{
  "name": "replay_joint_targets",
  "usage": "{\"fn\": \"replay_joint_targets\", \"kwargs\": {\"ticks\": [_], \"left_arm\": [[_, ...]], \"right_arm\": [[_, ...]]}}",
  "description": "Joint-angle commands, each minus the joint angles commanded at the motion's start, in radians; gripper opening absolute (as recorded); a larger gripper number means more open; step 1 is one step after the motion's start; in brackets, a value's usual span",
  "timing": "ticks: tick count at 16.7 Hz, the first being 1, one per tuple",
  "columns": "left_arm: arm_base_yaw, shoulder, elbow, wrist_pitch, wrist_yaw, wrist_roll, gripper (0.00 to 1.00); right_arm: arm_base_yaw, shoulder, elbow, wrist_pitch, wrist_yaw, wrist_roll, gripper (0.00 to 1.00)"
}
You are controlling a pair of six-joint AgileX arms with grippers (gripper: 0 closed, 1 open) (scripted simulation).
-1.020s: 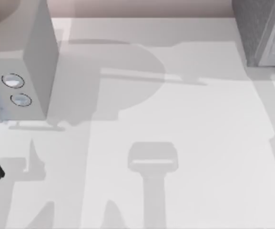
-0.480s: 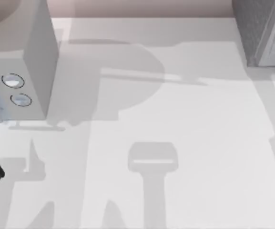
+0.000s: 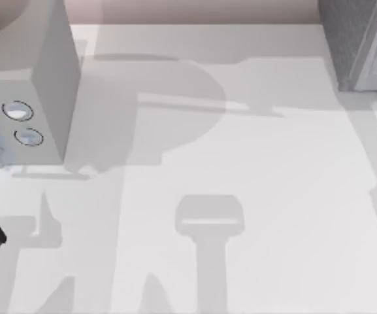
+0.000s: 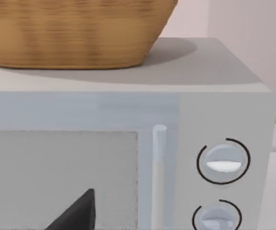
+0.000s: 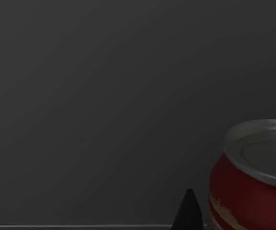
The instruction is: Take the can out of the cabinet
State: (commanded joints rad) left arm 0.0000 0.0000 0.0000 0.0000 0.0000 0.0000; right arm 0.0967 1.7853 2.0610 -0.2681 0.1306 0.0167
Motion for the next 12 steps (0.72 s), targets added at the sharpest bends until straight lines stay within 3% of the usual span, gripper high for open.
{"fn": "replay_joint_targets", "kwargs": {"ticks": [6, 12], "left_arm": [[0.0, 0.0, 0.0, 0.0, 0.0, 0.0, 1.0], [0.0, 0.0, 0.0, 0.0, 0.0, 0.0, 1.0]], "right_arm": [[0.008, -0.038, -0.009, -0.021, 0.008, 0.001, 0.0], [0.061, -0.271, -0.087, -0.179, 0.056, 0.001, 0.0]]}}
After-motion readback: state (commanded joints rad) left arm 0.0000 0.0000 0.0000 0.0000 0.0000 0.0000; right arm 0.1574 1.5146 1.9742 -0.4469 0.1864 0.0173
